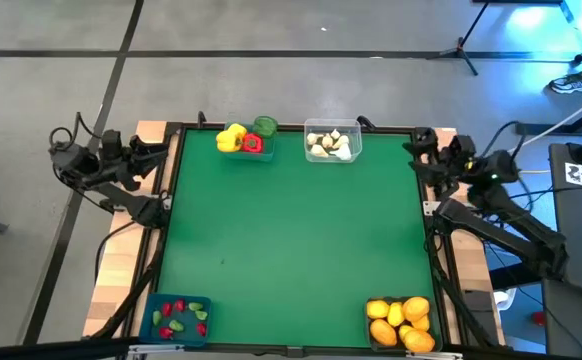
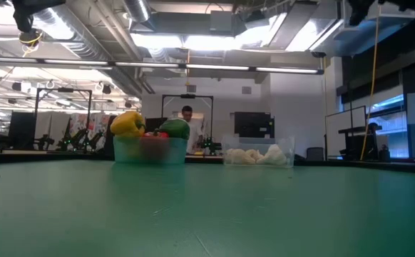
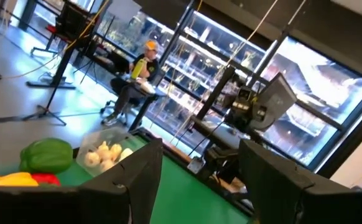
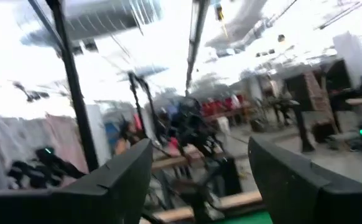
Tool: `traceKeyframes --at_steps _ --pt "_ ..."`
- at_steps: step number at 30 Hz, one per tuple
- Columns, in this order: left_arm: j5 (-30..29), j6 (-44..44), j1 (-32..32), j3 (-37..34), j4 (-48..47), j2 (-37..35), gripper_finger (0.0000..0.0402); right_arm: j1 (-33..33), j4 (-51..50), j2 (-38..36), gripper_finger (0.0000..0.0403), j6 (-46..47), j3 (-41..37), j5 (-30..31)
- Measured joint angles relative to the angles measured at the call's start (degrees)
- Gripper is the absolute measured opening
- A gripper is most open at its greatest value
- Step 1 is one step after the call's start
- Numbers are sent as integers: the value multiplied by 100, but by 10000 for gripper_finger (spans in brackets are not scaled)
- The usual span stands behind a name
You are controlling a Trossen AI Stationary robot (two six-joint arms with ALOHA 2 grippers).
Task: Sort produce into baskets
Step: Return to Home Position
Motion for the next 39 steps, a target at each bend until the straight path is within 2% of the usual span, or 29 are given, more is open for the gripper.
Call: traceKeyframes --at_steps 3,6,11,17,19,21,24,26,28,34,36,39 --pt "13 166 0 7 14 -15 208 3 1012 -18 261 310 -621 -29" --pt "49 321 1 -3 17 -13 208 4 1450 -71 261 285 -1074 87" --pt "50 607 -1 -28 -10 -13 208 7 1198 -59 261 -21 -1661 1024" --pt "47 661 1 -28 -443 -13 208 7 606 25 261 -341 -1888 2000" --pt "50 378 1 -28 -611 -11 208 33 520 23 261 -306 -1888 2392" --pt "45 80 1 -31 -666 -11 208 207 557 30 261 -296 -1888 2460" --pt "53 21 -1 -31 -764 -11 208 830 326 20 261 -245 -1877 2169" --pt "52 77 1 -31 -765 -11 208 1489 219 27 261 -128 -1932 2278" --pt "51 177 1 -31 -754 -11 208 2271 258 27 261 -103 -2024 2836" --pt "59 401 1 -31 -823 -9 208 4616 674 10 261 -1312 -2170 5658" --pt "78 504 -1 -46 -889 -9 208 5098 815 0 261 -1722 -2173 6024" --pt "87 613 0 -50 -874 -9 208 5340 962 -100 261 -2020 -2172 6050"
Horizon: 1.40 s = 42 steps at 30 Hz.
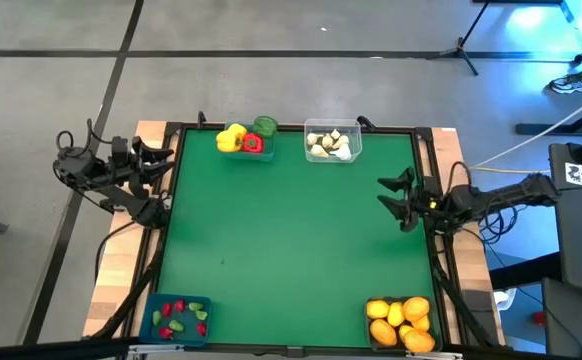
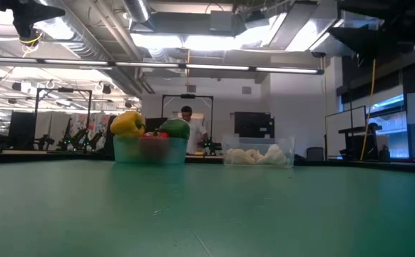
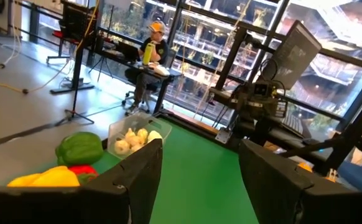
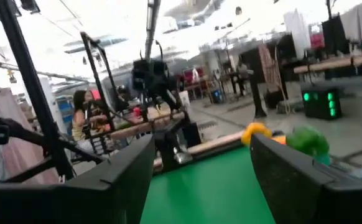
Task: Sort produce into baskets
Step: Return to Home Position
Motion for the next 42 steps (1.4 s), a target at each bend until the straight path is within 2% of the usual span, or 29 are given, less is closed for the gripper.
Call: traceKeyframes --at_steps 4,8,15,20,26,33,42 --pt "2 163 1 0 132 0 208 -250 258 -517 261 -95 -2 -616" --pt "144 429 -2 0 361 0 208 -728 366 -1024 261 -40 7 -2144" --pt "182 311 -2 0 75 2 208 -1507 -381 -1744 261 249 4 -2472" --pt "339 419 -2 -2 -17 2 208 -1834 -466 -1936 261 287 2 -3143" --pt "142 518 0 -134 -109 0 208 -2037 -993 -1938 261 686 -4 -3167" --pt "-122 -26 0 -759 -104 2 208 -2043 -1251 -1940 261 685 7 -3184" --pt "-152 -14 0 -1279 580 0 208 -2043 -1782 -1943 261 680 7 -3103"
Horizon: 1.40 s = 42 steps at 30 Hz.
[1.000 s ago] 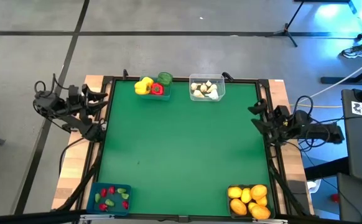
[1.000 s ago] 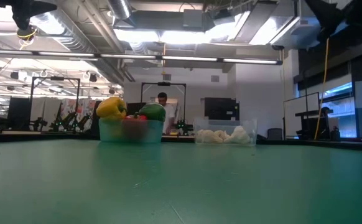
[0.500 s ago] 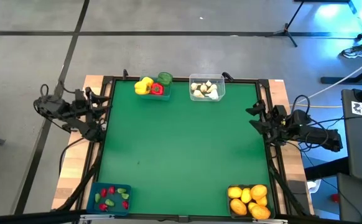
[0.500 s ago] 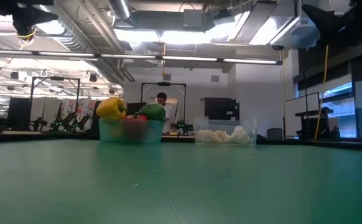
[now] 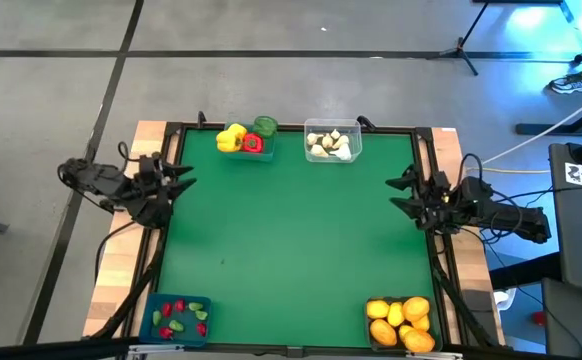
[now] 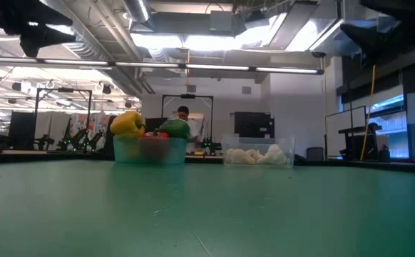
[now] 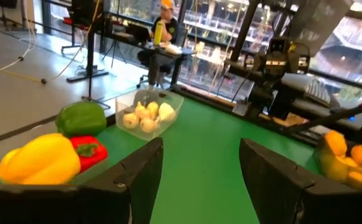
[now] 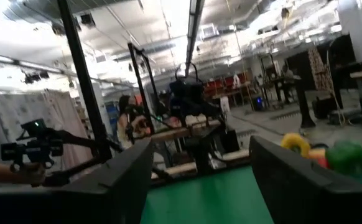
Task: Sort produce into baskets
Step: Return to Home Position
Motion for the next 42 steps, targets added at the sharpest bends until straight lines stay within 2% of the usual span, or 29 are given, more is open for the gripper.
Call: traceKeyframes --at_steps 9,13,20,25,28,32,34,39,42 --pt "-27 -330 0 -918 772 0 208 2 -453 0 261 -129 -26 13" --pt "-27 -669 -2 -1249 952 0 208 3 281 -4 261 0 -648 -27" --pt "-58 -555 -2 -1265 879 0 208 2 290 -4 261 -24 -695 6" --pt "-180 -961 -2 -1280 403 0 208 4 166 -4 261 -24 -697 99" --pt "-143 -1007 -32 -1460 547 -4 208 2 220 -2 261 -11 -699 115" --pt "205 -1199 -139 -1950 1092 -3 208 4 233 -2 261 20 -702 118" --pt "547 -1201 -199 -2177 1667 -6 208 2 304 -2 261 21 -702 118" --pt "2100 -414 -266 -2256 2735 -2 208 2 302 -2 261 127 -704 118" --pt "3053 -309 -266 -2284 3252 -3 208 3 301 -2 261 127 -704 121"
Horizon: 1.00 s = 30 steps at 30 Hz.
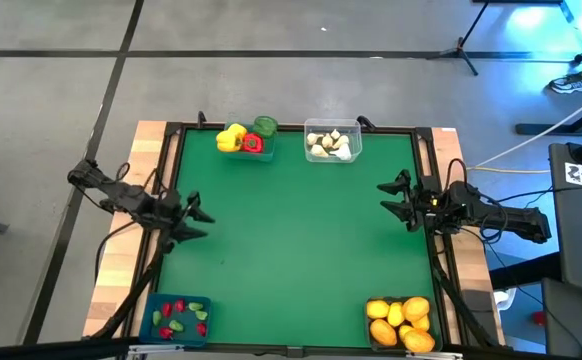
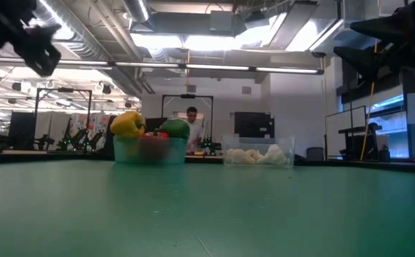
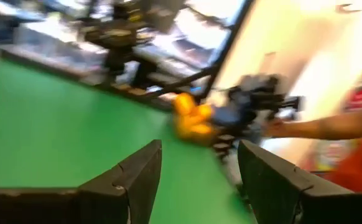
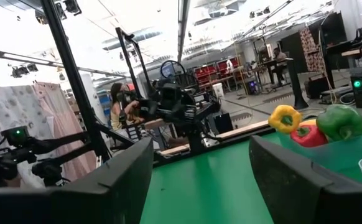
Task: Sort produce into baskets
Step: Return to Home Position
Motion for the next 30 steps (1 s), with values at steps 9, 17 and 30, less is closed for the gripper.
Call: traceKeyframes --at_steps 9,17,30 --pt "895 273 17 -463 518 39 208 0 -371 4 261 3 -4 279" --pt "945 810 261 -463 503 -2 208 -1 -623 4 261 2 -4 405" --pt "1370 935 1941 -463 415 -2 208 -1 -1062 2 261 -323 -9 696"
